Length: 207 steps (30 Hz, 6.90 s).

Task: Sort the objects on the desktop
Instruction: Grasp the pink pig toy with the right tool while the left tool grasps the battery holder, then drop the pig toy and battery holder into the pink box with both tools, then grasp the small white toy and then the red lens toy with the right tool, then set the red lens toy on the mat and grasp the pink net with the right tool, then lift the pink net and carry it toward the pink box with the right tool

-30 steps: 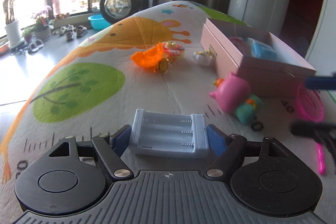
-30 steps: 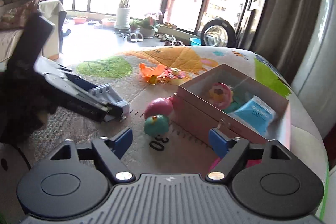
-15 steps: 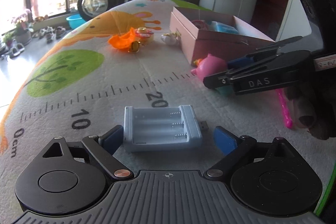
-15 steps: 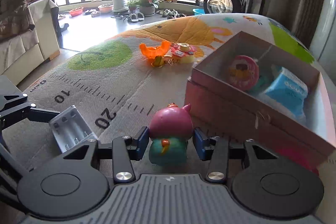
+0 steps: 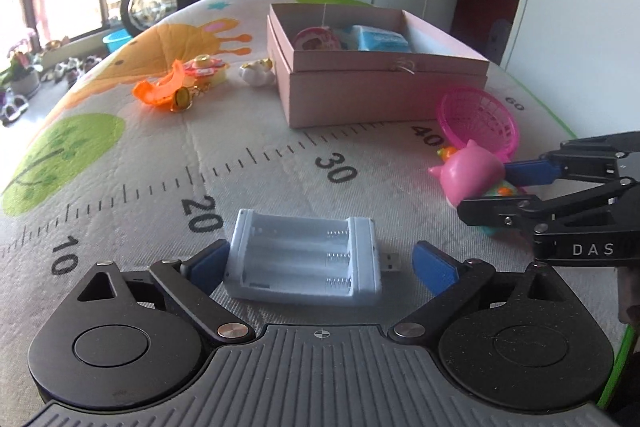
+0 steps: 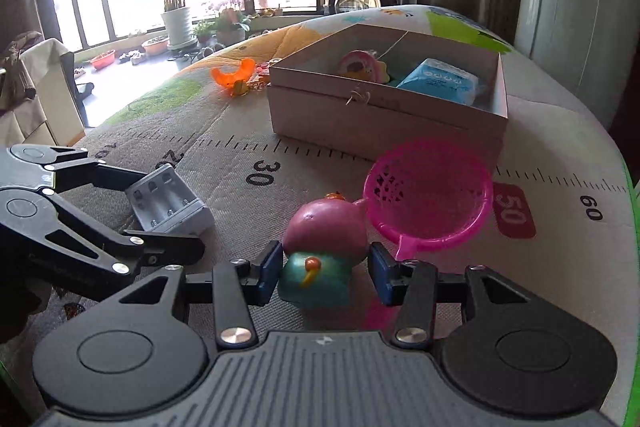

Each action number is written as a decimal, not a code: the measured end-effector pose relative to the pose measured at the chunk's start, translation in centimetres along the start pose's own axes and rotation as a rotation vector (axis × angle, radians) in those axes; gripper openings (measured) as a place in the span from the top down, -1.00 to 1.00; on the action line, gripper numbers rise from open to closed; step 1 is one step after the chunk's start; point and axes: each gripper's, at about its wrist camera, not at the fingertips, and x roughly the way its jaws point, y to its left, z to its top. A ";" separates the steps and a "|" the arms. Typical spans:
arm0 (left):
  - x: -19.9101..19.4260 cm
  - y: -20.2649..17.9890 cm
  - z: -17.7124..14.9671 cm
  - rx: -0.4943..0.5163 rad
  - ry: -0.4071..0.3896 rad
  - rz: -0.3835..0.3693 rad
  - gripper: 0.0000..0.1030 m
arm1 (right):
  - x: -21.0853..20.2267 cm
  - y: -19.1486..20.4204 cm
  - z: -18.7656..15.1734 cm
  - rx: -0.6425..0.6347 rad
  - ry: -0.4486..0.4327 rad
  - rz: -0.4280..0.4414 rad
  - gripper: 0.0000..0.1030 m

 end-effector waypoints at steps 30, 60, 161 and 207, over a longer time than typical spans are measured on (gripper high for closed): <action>-3.6 -0.4 3.0 0.080 -0.124 -0.004 -0.82 | -5.5 -1.1 2.9 -0.049 -0.116 0.052 0.08; 1.7 2.4 3.4 -0.061 -0.072 0.117 -0.97 | -1.5 -9.0 14.7 0.114 -0.209 -0.039 0.06; 2.2 -2.0 3.7 0.040 -0.071 0.126 -1.00 | -2.0 -5.0 -1.2 -0.021 -0.077 -0.189 -0.73; 0.0 -3.2 4.5 -0.013 -0.151 -0.012 -1.00 | -3.0 -14.7 -3.7 0.591 -0.140 0.066 -0.89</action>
